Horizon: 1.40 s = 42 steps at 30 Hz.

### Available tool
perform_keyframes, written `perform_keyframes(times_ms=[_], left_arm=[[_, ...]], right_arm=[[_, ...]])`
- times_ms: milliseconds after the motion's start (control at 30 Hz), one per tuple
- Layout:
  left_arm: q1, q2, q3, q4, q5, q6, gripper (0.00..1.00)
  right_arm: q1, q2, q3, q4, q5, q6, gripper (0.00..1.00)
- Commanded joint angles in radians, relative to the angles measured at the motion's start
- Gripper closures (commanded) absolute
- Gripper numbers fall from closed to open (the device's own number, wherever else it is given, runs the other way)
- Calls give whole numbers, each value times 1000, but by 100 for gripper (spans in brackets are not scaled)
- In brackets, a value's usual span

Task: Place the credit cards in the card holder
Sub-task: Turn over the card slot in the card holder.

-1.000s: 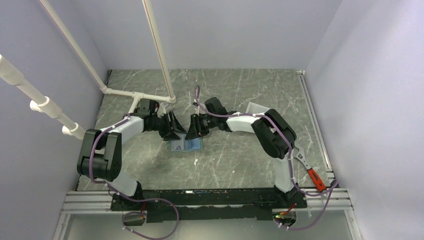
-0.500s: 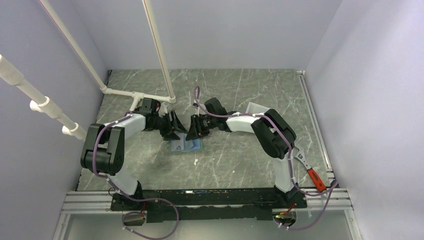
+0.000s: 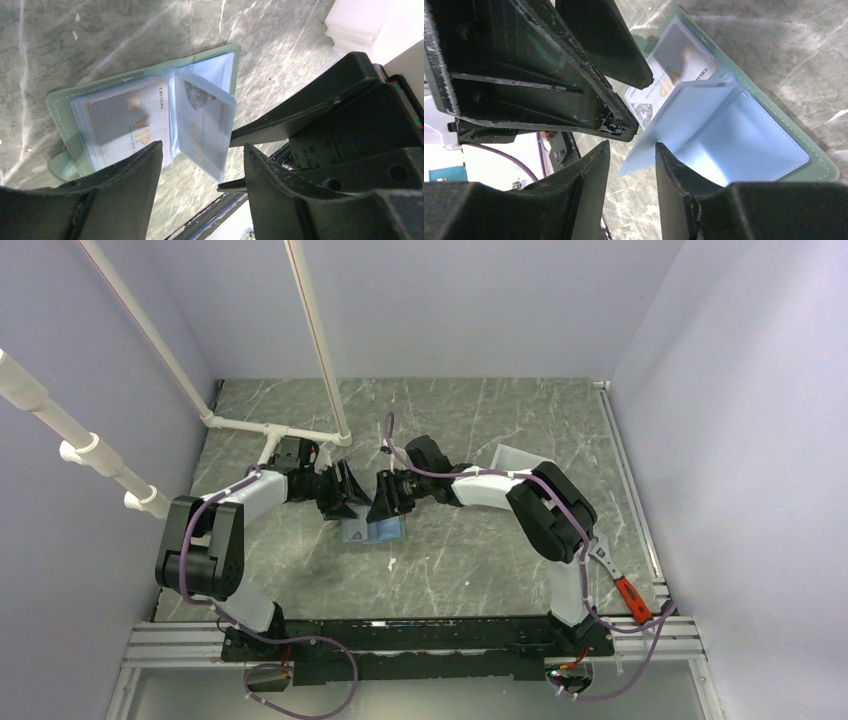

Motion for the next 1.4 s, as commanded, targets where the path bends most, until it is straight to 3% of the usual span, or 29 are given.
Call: perform_keyframes(times_ms=[0,500,767,1033,1367], left_arm=[[4,-8,0,14,10,6,34],[-2,46,10,25,14,28,35],[-2,57,13,18,-11,40,41],[-2,50,6,0,-33,50,43],[-2,56,7,3,-25,51,41]], right_arm=[[1,-21,3,29,-7,-14,60],[1,23,15,31,-7,-7,69],[2,29,13,29,-8,-8,72],[1,-29,-14,6,11,-35,53],[-1,-82,-47,-32,67,-81,45]])
